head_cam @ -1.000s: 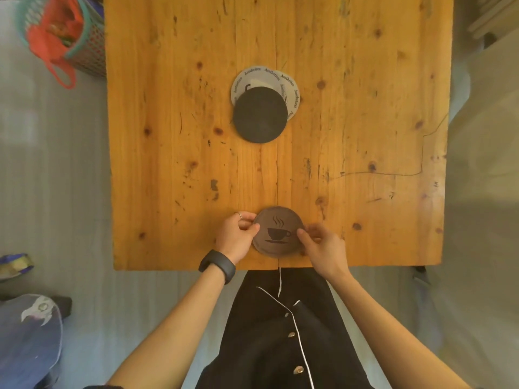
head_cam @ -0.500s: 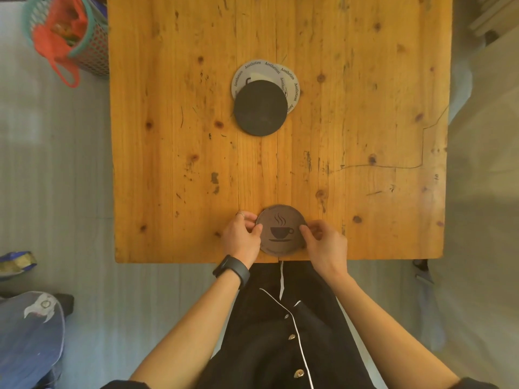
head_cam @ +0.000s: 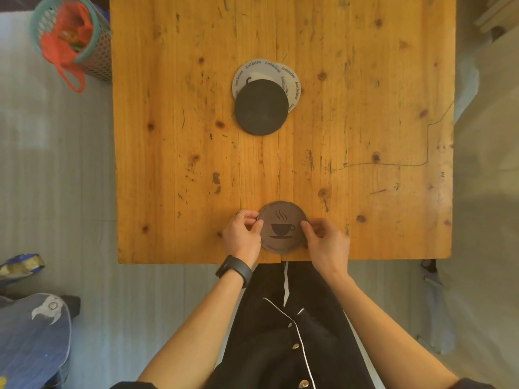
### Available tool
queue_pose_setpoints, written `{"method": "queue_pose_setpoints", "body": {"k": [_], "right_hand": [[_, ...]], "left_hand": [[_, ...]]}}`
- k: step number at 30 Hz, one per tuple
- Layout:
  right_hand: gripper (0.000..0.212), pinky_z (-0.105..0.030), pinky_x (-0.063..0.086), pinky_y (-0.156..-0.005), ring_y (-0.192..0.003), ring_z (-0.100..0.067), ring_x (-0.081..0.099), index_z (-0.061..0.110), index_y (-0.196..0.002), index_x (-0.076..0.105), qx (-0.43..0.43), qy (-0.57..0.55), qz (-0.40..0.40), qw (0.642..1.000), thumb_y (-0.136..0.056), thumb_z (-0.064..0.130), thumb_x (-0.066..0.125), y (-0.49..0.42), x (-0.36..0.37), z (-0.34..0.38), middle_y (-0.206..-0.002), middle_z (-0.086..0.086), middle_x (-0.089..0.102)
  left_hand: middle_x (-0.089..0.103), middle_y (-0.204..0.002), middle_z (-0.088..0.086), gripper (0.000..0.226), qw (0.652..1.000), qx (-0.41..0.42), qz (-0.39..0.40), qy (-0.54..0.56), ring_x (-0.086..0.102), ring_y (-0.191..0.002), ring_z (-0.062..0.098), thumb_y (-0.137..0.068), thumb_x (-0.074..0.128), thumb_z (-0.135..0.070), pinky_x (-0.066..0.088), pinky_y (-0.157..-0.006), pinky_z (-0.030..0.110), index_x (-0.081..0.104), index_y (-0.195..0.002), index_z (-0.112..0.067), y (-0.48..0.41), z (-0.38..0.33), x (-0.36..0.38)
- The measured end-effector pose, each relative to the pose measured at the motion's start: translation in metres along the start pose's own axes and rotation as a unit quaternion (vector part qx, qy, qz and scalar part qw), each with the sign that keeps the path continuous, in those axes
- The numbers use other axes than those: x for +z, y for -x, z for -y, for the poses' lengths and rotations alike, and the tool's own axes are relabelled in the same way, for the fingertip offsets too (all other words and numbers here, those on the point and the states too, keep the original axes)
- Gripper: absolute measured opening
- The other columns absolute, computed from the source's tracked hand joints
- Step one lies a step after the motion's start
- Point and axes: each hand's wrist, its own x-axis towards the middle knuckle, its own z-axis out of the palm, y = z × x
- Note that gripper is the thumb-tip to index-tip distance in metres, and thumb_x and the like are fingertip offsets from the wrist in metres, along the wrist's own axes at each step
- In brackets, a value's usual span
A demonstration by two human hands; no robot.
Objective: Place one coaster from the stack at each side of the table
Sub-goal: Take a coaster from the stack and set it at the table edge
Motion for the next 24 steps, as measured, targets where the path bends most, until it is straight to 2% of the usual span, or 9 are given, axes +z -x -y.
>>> {"method": "queue_pose_setpoints", "body": {"k": [3,9,14,17,20,24], "right_hand": [[0.027,-0.033,0.055,-0.068,-0.080,-0.012,0.066,0.024,-0.099,0.072,0.009,0.000,-0.001,1.000,-0.093,0.049,0.064,-0.001,0.002,0.001,-0.088,0.011,0.071],[0.025,-0.031,0.053,-0.066,-0.078,-0.010,0.064,0.023,-0.097,0.073,0.007,-0.012,-0.013,1.000,-0.092,0.046,0.066,-0.001,0.004,0.002,-0.084,0.011,0.069],[0.017,-0.017,0.040,-0.058,-0.071,-0.001,0.059,0.027,-0.091,0.069,0.008,-0.015,-0.015,1.000,-0.091,0.045,0.067,0.000,0.003,0.007,-0.077,0.017,0.063],[0.015,-0.015,0.038,-0.056,-0.071,0.003,0.059,0.031,-0.090,0.064,0.010,-0.011,-0.014,1.000,-0.091,0.046,0.067,0.001,0.002,0.009,-0.075,0.020,0.061],[0.017,-0.020,0.043,-0.057,-0.070,0.000,0.063,0.033,-0.096,0.057,0.015,-0.024,-0.015,0.999,-0.090,0.045,0.069,0.001,0.002,0.010,-0.072,0.020,0.063],[0.016,-0.033,0.052,-0.063,-0.074,-0.013,0.062,0.027,-0.100,0.060,-0.041,0.013,-0.004,0.999,-0.094,0.041,0.066,0.000,0.001,0.006,-0.077,0.012,0.063]], "left_hand": [[0.067,-0.085,-0.008,0.011,1.000,0.004,0.001,-0.001,0.062,-0.078,0.012,-0.087,0.068,-0.023,0.035,-0.054,0.016,0.066,-0.098,-0.023,-0.004,-0.001,-0.001],[0.066,-0.083,-0.008,0.011,0.999,0.029,0.013,-0.030,0.060,-0.075,0.011,-0.087,0.068,-0.025,0.033,-0.052,0.016,0.064,-0.097,-0.024,-0.008,0.002,-0.002],[0.067,-0.085,-0.008,0.011,0.999,0.039,0.007,-0.031,0.059,-0.075,0.010,-0.088,0.067,-0.026,0.030,-0.052,0.015,0.064,-0.099,-0.025,-0.007,0.004,-0.001],[0.067,-0.086,-0.008,0.012,0.999,0.044,0.000,-0.026,0.062,-0.078,0.012,-0.088,0.066,-0.027,0.031,-0.053,0.015,0.064,-0.100,-0.026,-0.005,0.006,0.001],[0.063,-0.088,-0.007,0.015,0.997,0.064,-0.007,-0.041,0.060,-0.079,0.013,-0.089,0.066,-0.027,0.031,-0.053,0.014,0.063,-0.104,-0.027,-0.003,0.008,0.004],[0.056,-0.103,-0.002,0.024,0.985,0.129,-0.021,-0.110,0.054,-0.085,0.012,-0.091,0.062,-0.033,0.031,-0.049,0.016,0.062,-0.115,-0.029,0.001,0.017,0.005]]}}
